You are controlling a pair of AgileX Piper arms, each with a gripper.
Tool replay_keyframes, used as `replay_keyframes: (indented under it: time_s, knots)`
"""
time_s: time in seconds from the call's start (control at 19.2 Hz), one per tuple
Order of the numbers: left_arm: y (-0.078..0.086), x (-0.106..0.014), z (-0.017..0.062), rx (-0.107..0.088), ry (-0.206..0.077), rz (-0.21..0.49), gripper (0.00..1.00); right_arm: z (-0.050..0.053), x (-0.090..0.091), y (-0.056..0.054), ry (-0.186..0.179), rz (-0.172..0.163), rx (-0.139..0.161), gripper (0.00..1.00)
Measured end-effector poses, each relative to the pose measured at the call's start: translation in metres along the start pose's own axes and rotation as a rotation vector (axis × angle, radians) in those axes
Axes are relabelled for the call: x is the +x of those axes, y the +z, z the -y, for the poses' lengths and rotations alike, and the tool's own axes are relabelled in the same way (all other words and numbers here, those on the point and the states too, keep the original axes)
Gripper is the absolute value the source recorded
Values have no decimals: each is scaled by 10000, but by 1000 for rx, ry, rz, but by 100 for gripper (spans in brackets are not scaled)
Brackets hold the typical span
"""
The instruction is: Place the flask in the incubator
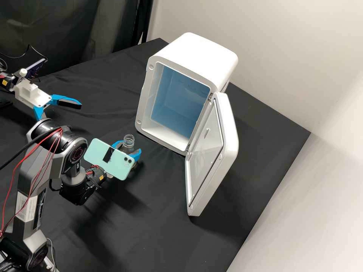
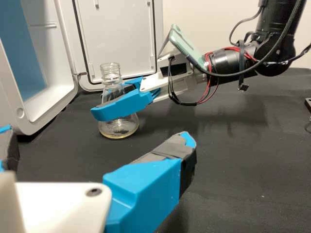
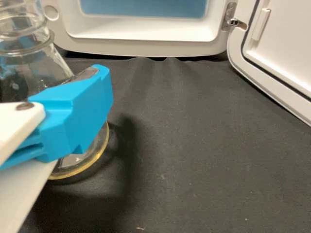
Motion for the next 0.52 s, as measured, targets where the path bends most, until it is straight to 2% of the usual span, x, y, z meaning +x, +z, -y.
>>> replay_keyframes:
  time_s: [0.1, 0.31, 0.42, 0.52]
  knots:
    - [2, 1, 0, 0, 0, 1, 100, -92, -69, 6, 21, 5, 4, 0]
    - [2, 1, 0, 0, 0, 1, 100, -404, -290, -23, 142, -11, 38, 0]
    - [2, 1, 0, 0, 0, 1, 100, -489, -362, -44, 179, -22, 54, 0]
    - [2, 1, 0, 0, 0, 1, 100, -538, -425, -45, 196, -32, 70, 0]
